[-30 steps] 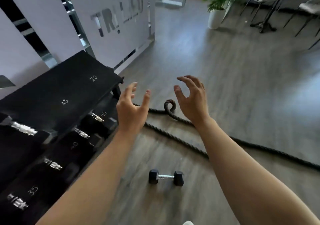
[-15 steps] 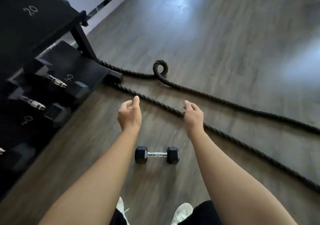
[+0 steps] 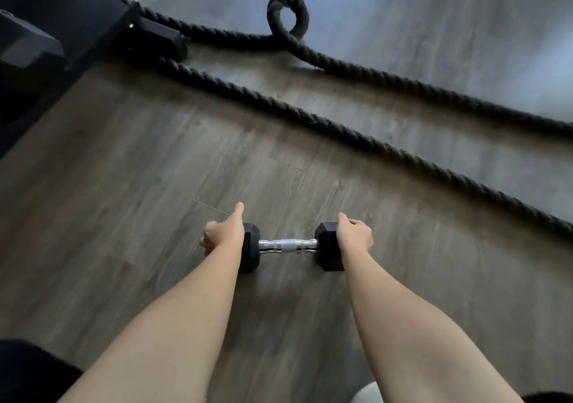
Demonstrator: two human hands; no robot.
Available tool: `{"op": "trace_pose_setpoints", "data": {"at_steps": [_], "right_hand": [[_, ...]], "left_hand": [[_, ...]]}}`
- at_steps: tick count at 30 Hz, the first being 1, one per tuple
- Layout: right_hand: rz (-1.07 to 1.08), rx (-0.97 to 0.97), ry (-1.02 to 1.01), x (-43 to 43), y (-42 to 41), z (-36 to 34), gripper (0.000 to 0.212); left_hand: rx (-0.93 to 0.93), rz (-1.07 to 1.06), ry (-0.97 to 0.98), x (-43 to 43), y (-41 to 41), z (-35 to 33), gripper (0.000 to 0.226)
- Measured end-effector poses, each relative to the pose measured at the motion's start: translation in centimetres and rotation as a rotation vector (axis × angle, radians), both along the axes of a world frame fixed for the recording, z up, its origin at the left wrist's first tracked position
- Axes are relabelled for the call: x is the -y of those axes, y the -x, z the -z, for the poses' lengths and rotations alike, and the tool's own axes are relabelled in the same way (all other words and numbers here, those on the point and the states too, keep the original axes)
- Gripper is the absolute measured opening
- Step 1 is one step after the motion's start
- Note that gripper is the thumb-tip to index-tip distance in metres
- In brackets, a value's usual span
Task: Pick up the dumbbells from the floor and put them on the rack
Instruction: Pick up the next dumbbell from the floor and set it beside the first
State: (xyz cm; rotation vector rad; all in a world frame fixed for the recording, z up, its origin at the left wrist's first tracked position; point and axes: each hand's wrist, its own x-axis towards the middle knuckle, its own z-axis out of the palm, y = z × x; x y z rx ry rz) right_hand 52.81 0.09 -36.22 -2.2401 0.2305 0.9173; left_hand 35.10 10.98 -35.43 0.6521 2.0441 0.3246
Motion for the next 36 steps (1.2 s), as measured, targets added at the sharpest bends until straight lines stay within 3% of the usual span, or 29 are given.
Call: {"op": "trace_pose_setpoints", "data": {"at_steps": [5,7,13,17,22,29,32,36], "right_hand": [[0.12,-0.102,0.065,0.5,0.2,2.4,0.061],[0.194,-0.178,0.061,0.3,0.2,2.7,0.071],[0.252,-0.21,0.053,-0.1,-0.4,2.3,0.038],[0.281,-0.215,0.031,-0.5,0.0,-2.4,0.037],[0.319,-0.213,-0.073,-2.1,0.9,-16.4,0.042],[0.356,-0.201,-0.296,-6.8,2.3,-44.8,0.059],[0.385,-0.17,-0.405,-9.0,4.0,-56.8,0.065],[0.372,-0.193,-0.541,-12.4,7.3,-70.4,0.064]], "left_hand": [[0.108,-0.15,0.189,0.8,-0.3,1.9,0.109],[0.159,-0.237,0.251,0.8,-0.4,2.4,0.108],[0.199,-0.298,0.232,0.6,-0.7,1.9,0.06],[0.21,-0.26,0.164,-0.7,-0.9,-3.8,0.057],[0.243,-0.175,0.044,-3.3,-0.7,-19.3,0.049],[0.34,-0.134,-0.205,-7.0,-0.4,-50.2,0.045],[0.27,-0.091,-0.344,-9.1,1.3,-63.2,0.053],[0.26,-0.03,-0.508,-11.5,4.6,-78.6,0.046]]}}
